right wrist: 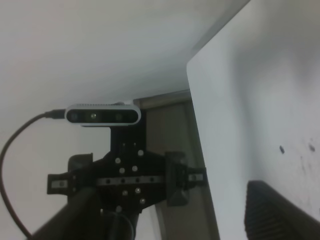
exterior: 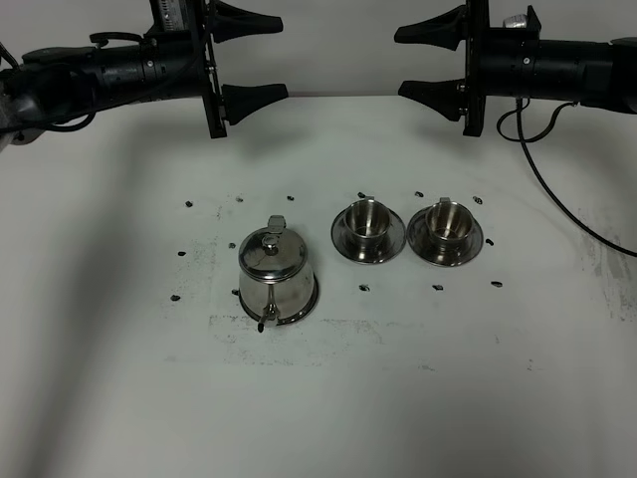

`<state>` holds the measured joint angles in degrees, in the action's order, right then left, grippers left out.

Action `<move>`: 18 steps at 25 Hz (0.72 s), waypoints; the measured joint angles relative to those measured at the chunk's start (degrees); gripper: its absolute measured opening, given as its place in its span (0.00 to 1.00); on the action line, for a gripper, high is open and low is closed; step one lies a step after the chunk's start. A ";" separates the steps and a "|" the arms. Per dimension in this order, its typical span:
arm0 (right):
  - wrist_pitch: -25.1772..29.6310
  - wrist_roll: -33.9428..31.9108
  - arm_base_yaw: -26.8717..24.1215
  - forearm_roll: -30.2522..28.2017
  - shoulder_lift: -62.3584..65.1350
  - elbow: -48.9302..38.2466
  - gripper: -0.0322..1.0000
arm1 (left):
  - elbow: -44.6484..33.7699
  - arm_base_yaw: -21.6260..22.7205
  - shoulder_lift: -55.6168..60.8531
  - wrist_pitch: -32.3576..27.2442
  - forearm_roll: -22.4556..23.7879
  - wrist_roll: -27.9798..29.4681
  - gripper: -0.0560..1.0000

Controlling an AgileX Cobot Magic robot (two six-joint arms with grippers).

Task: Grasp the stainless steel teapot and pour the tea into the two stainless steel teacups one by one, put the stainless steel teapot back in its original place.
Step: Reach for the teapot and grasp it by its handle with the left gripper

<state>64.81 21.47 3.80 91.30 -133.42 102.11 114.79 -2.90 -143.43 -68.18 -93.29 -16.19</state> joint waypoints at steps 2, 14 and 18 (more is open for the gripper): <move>0.11 1.80 -0.05 0.00 0.00 0.00 0.60 | 0.00 0.00 0.06 0.00 0.00 -0.07 0.69; 4.01 10.07 -6.67 0.62 6.63 0.00 0.60 | 0.00 4.13 9.48 -0.16 8.67 -0.80 0.69; 4.08 10.41 -11.71 -4.97 13.46 0.00 0.60 | 0.00 5.20 15.94 -0.16 14.83 0.07 0.69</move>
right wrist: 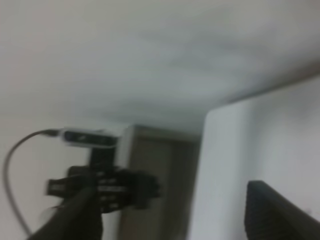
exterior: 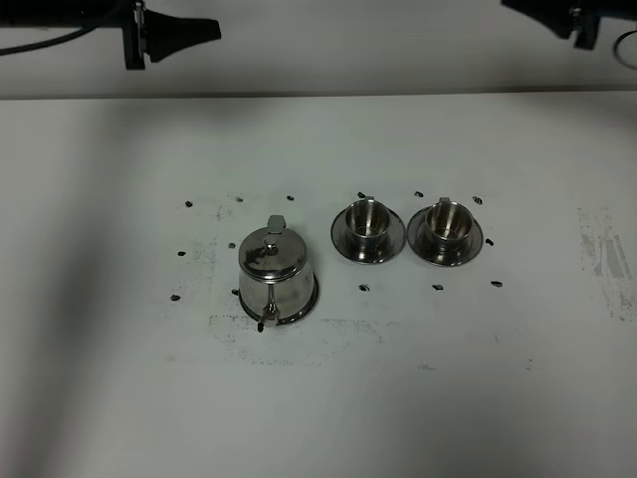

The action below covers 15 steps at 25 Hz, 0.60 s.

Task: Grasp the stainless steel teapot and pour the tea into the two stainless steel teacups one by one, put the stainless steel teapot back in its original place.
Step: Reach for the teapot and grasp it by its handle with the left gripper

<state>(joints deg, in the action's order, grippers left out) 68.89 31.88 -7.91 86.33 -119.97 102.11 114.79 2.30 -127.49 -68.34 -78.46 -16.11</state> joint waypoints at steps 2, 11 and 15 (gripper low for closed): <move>0.00 0.00 -2.65 -4.17 4.23 0.00 0.60 | 0.00 0.69 4.09 0.00 2.24 0.22 0.69; 0.27 -0.73 -12.22 -21.70 25.66 0.00 0.60 | 0.00 2.90 21.02 -0.09 23.62 4.70 0.69; 0.50 -3.98 -13.32 -31.80 35.49 0.00 0.60 | 0.00 2.92 26.82 -0.11 31.85 6.58 0.69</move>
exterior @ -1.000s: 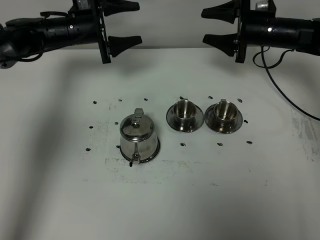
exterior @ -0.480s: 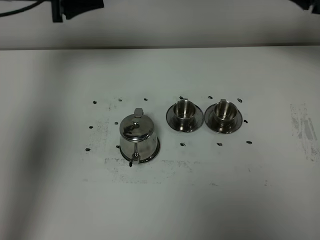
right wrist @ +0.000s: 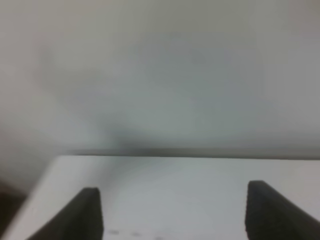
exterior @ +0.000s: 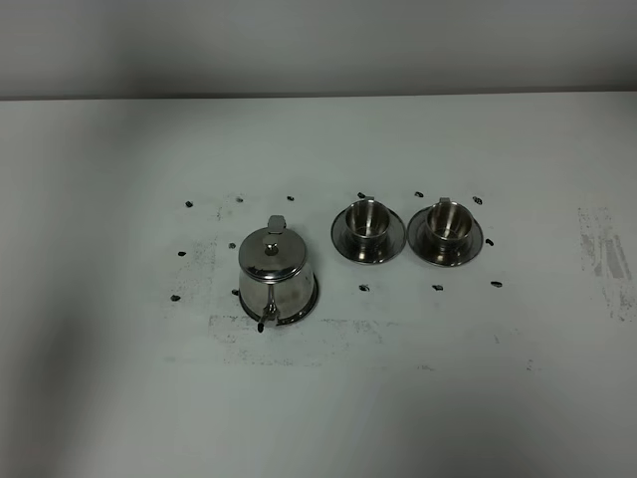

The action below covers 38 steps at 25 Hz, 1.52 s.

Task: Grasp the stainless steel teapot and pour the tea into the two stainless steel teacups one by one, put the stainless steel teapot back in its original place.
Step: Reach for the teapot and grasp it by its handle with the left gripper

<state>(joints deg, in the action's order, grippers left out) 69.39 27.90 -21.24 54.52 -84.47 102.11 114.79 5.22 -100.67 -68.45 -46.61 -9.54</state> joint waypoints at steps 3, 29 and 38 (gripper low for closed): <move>0.24 -4.16 -0.05 -8.96 6.62 0.00 0.60 | 0.00 0.00 3.57 -0.05 4.28 0.89 0.69; -3.95 -35.08 30.70 -67.83 69.83 -50.59 0.60 | 0.00 0.00 10.56 -0.05 10.46 1.34 0.69; -7.84 -28.38 30.70 -58.95 80.95 -62.89 0.60 | 0.00 0.00 10.56 -0.05 10.46 0.86 0.69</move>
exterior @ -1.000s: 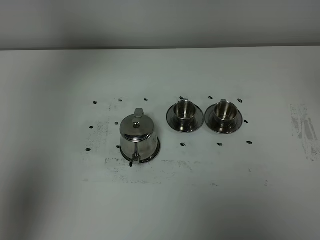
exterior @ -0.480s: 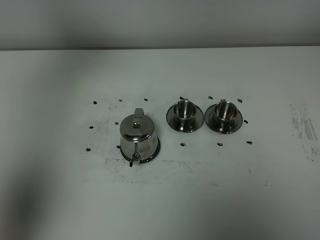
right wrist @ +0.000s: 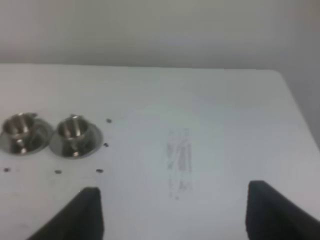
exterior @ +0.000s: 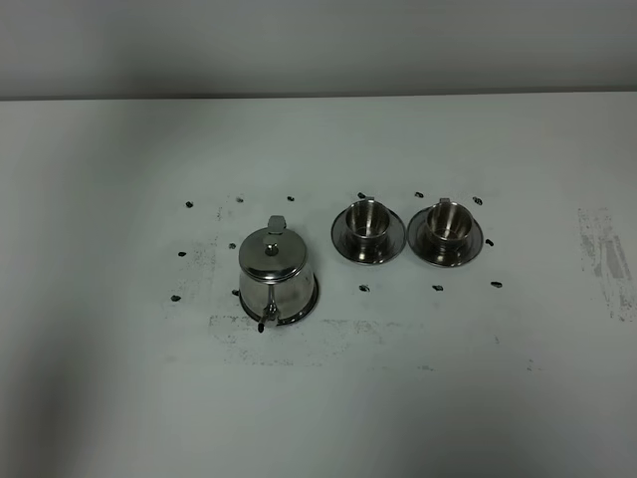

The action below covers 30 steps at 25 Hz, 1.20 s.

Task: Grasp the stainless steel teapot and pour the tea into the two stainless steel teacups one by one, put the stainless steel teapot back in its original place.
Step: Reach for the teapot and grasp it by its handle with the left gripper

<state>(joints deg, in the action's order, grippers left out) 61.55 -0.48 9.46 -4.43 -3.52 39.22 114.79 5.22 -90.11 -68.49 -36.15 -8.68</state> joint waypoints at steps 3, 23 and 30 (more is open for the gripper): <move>-0.64 3.26 0.00 3.04 0.05 -2.70 0.60 | 0.00 0.00 0.00 0.00 0.00 -0.16 0.69; 2.15 6.52 0.00 5.88 0.05 -9.12 0.60 | 0.00 0.00 2.59 0.00 0.17 -1.13 0.69; 2.15 6.45 0.00 5.98 0.05 -9.12 0.60 | 0.00 0.00 2.59 0.00 0.17 -1.71 0.69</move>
<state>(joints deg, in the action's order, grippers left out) 63.70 5.98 9.46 1.56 -3.47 30.10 114.79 5.22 -87.52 -68.49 -35.98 -10.39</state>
